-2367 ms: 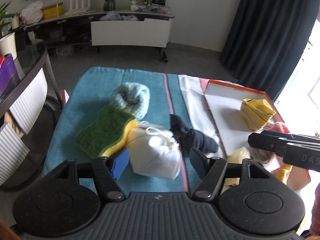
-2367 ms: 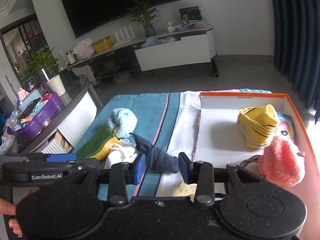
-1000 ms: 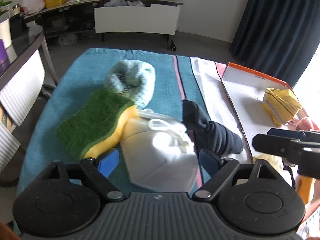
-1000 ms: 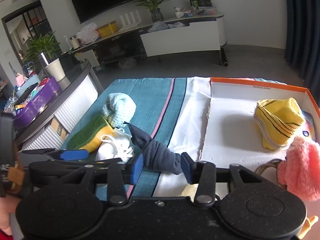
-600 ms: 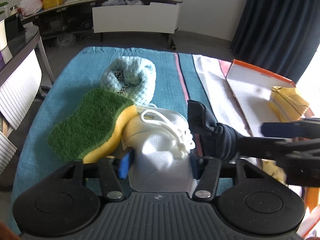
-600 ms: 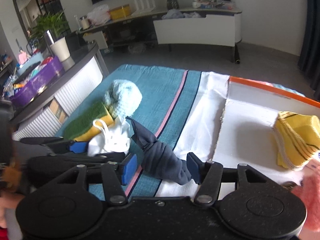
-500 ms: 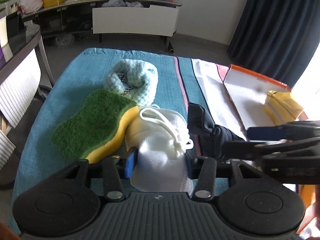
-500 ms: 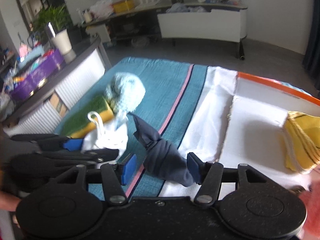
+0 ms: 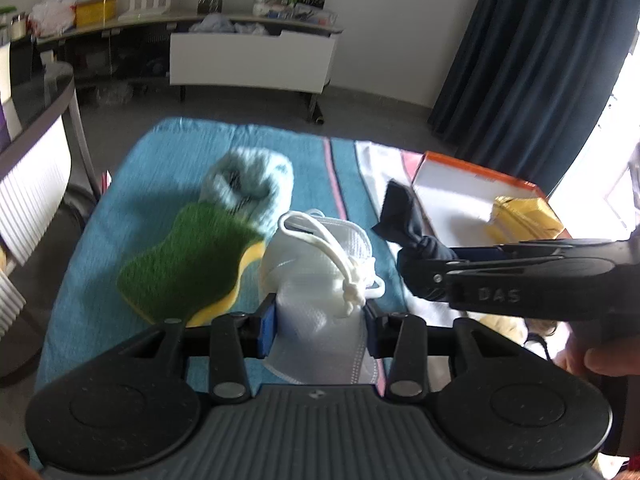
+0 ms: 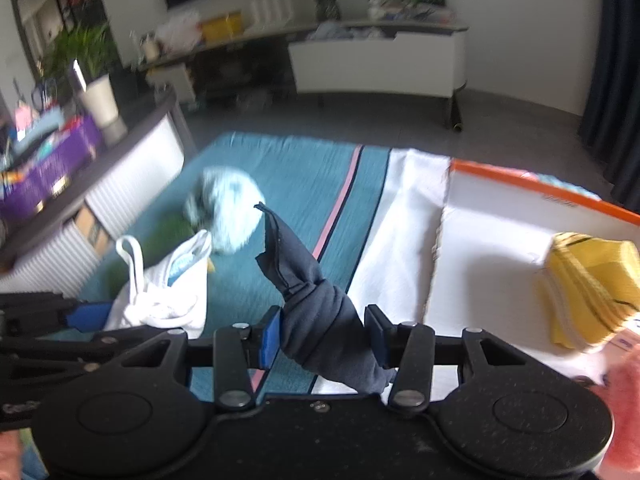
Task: Organize soft objects
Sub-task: 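Carry the mask in the left tool and navy sock in the right tool over the box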
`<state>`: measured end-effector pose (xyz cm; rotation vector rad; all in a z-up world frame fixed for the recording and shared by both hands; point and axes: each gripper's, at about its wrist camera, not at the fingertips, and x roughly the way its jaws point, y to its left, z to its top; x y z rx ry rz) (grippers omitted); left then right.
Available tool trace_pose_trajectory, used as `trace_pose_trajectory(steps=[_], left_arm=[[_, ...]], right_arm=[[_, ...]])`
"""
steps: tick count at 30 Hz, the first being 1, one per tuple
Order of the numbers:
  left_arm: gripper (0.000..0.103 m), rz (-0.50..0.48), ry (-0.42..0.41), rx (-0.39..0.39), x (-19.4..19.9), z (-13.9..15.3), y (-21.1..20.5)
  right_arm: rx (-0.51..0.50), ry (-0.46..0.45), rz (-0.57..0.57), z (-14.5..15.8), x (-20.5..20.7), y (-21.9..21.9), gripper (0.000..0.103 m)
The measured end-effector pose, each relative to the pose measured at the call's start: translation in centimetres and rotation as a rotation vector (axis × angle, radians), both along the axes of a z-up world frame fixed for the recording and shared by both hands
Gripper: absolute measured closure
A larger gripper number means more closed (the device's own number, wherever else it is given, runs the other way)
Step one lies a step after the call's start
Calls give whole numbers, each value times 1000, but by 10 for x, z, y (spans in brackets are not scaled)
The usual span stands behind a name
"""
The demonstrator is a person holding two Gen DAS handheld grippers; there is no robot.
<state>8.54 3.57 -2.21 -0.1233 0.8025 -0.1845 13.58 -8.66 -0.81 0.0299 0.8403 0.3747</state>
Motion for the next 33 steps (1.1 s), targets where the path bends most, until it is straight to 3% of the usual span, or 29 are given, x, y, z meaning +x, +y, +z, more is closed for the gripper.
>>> trace_pose_trajectory(steps=[13, 33], left_arm=[[60, -17, -44, 52, -7, 30, -25], [60, -93, -93, 81, -19, 51, -68]], right_arm=[[53, -87, -111, 51, -35, -44, 48], [70, -142, -216, 77, -76, -91, 48]])
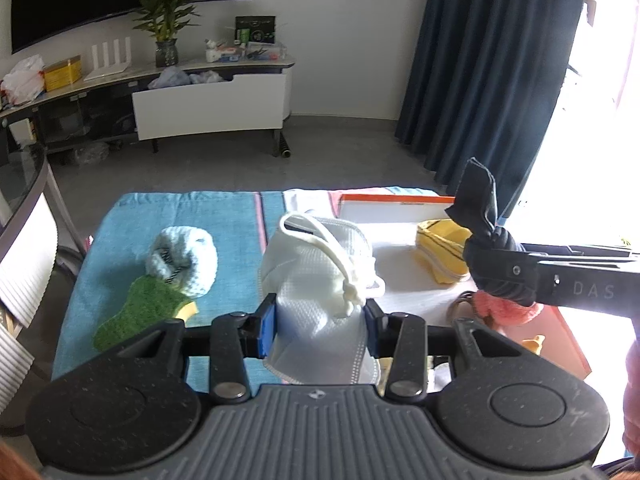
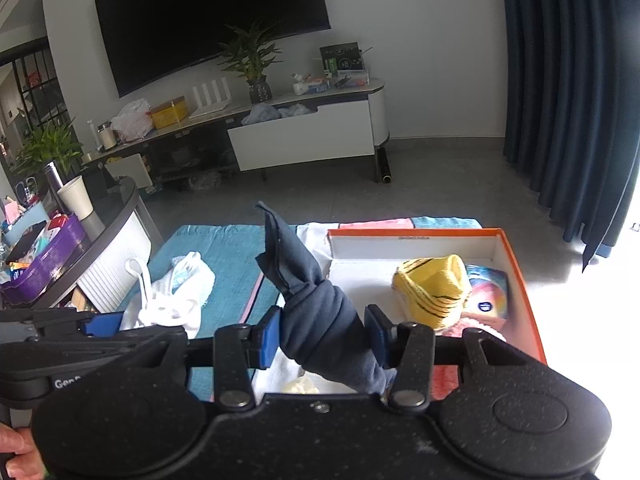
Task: Organize soft objects
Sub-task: 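Carry the mask in the left tool and navy sock in the right tool over the box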
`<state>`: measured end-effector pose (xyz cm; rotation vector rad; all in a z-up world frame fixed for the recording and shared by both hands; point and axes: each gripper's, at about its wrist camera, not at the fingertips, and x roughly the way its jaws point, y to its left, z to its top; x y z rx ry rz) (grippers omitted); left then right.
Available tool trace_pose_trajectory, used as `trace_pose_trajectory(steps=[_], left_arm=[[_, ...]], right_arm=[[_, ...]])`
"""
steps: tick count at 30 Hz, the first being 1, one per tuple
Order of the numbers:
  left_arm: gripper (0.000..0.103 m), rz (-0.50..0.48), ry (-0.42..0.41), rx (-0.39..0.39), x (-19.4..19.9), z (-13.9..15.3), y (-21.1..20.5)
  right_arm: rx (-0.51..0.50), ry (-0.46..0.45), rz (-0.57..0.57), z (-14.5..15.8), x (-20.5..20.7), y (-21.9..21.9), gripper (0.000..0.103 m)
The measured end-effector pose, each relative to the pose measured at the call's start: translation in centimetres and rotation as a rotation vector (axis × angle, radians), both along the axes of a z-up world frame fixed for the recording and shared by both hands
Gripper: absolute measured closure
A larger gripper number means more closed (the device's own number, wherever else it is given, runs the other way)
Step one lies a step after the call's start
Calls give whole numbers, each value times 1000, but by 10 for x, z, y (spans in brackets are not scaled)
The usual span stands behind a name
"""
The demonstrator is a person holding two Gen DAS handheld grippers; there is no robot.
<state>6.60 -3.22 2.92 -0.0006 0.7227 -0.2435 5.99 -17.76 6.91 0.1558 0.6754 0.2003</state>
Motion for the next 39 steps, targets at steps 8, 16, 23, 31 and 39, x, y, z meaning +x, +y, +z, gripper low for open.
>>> trace_pose_trajectory(steps=[8, 16, 23, 31, 39], left_arm=[[60, -32, -16, 12, -2, 3, -14], [60, -53, -23, 18, -4, 5, -23], [60, -68, -23, 16, -2, 5, -31], [60, -90, -21, 19, 0, 2, -41], [59, -111, -22, 19, 3, 2, -51]], right_arm=[[2, -13, -27, 4, -6, -14, 48], [5, -18, -44, 5, -9, -25, 47], [7, -22, -56, 7, -11, -31, 47], [5, -22, -74, 7, -12, -39, 47], [3, -26, -89, 9, -11, -45, 47]])
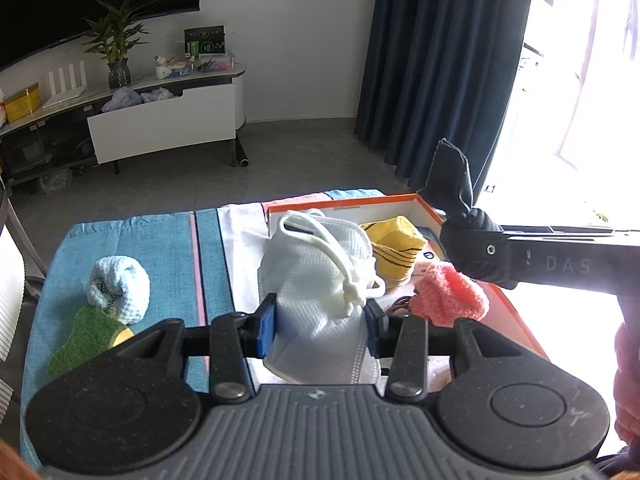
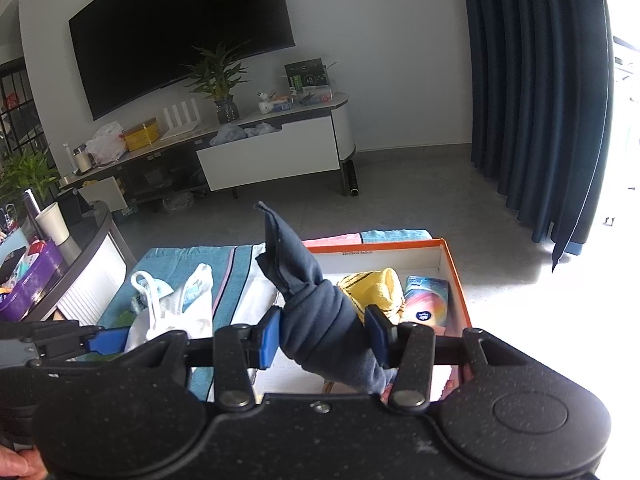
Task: Organize soft objects
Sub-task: 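Carry the mask in the left tool and navy sock in the right tool over the box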
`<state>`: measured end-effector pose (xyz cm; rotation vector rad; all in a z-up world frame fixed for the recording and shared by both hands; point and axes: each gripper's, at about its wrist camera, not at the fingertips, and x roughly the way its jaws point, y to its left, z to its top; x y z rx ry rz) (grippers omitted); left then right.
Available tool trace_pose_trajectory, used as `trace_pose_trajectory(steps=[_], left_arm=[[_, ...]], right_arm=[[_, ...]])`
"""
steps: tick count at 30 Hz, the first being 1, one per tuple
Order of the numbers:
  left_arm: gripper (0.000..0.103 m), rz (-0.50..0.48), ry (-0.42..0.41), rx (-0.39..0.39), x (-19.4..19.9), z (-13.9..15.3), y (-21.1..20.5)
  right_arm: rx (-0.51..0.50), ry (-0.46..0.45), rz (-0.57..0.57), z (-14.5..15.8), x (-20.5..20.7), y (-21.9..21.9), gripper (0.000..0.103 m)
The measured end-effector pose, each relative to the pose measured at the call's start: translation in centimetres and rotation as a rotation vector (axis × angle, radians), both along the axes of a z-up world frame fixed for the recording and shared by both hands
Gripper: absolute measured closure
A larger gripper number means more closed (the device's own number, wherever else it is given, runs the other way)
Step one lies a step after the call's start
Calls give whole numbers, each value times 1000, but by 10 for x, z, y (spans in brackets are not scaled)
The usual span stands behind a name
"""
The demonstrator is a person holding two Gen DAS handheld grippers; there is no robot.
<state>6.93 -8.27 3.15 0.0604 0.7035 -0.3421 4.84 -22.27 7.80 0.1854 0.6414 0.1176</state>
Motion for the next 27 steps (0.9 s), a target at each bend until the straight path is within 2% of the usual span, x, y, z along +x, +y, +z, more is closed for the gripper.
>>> trace_pose_trajectory(steps=[27], left_arm=[[59, -35, 27, 8, 14, -10, -17]], right_arm=[[5, 12, -33, -3, 12, -13, 47]])
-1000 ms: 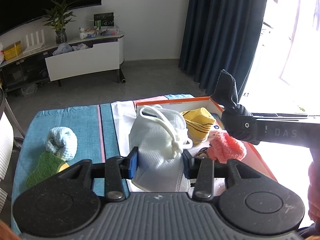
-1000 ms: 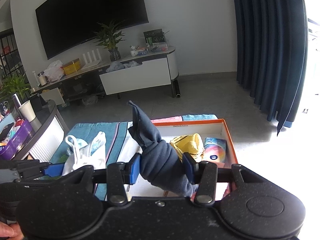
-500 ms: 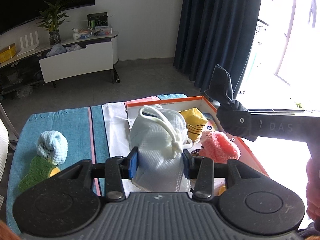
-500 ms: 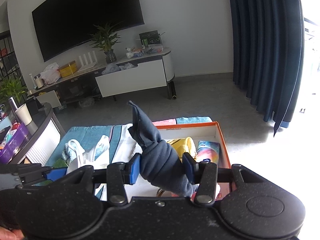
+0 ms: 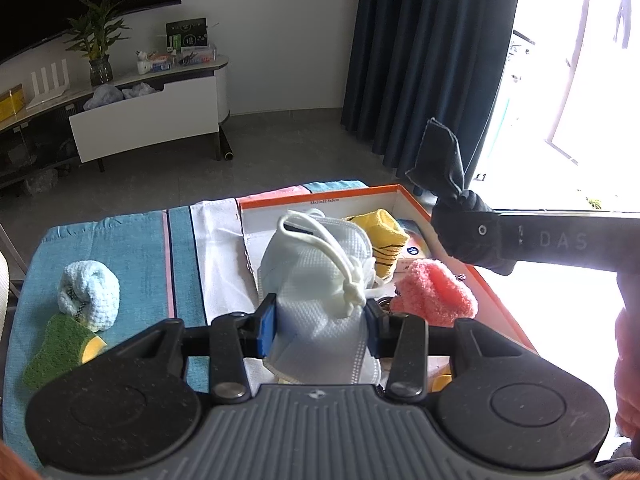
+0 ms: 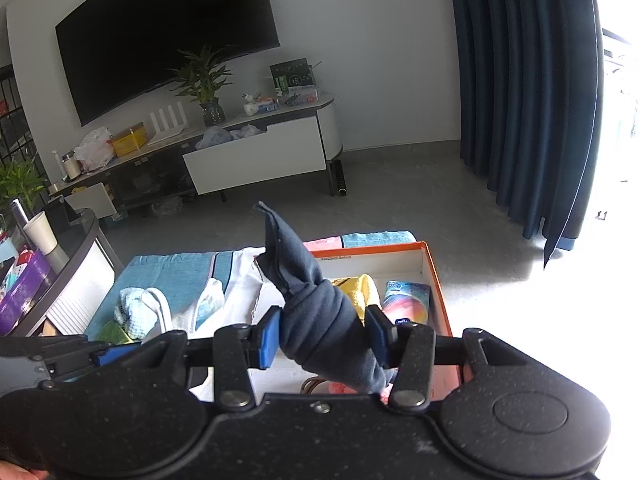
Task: Organize soft objects
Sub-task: 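Carry the mask in the left tool and navy sock in the right tool over the box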
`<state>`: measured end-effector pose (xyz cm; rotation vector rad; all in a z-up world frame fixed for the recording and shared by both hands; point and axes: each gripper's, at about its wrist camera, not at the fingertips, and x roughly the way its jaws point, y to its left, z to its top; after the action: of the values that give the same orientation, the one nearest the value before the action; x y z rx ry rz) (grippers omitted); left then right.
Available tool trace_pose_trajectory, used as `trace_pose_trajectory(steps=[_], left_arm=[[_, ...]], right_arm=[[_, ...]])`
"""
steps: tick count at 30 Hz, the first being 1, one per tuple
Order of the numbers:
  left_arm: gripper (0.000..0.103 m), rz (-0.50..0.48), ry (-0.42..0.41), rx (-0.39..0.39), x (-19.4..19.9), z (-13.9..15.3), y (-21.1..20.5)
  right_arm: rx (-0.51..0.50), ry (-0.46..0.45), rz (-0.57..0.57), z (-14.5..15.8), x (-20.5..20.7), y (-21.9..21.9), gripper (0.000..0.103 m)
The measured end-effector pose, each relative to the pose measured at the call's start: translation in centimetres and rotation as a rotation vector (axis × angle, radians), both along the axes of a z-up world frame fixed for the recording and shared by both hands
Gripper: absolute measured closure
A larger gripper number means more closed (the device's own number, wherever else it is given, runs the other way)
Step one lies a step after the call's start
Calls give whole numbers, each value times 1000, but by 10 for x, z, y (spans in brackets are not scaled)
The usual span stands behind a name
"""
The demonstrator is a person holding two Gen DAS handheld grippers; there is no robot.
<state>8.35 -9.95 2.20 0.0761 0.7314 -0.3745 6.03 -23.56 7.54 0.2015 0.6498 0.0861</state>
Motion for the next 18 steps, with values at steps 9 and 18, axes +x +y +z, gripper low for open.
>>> trace_pose_trajectory(steps=[9, 18], left_arm=[[59, -6, 3, 4, 5, -2, -6], [59, -6, 12, -2, 12, -5, -9]], right_arm=[[-6, 5, -1, -2, 6, -3, 47], [-4, 15, -12, -7, 15, -6, 47]])
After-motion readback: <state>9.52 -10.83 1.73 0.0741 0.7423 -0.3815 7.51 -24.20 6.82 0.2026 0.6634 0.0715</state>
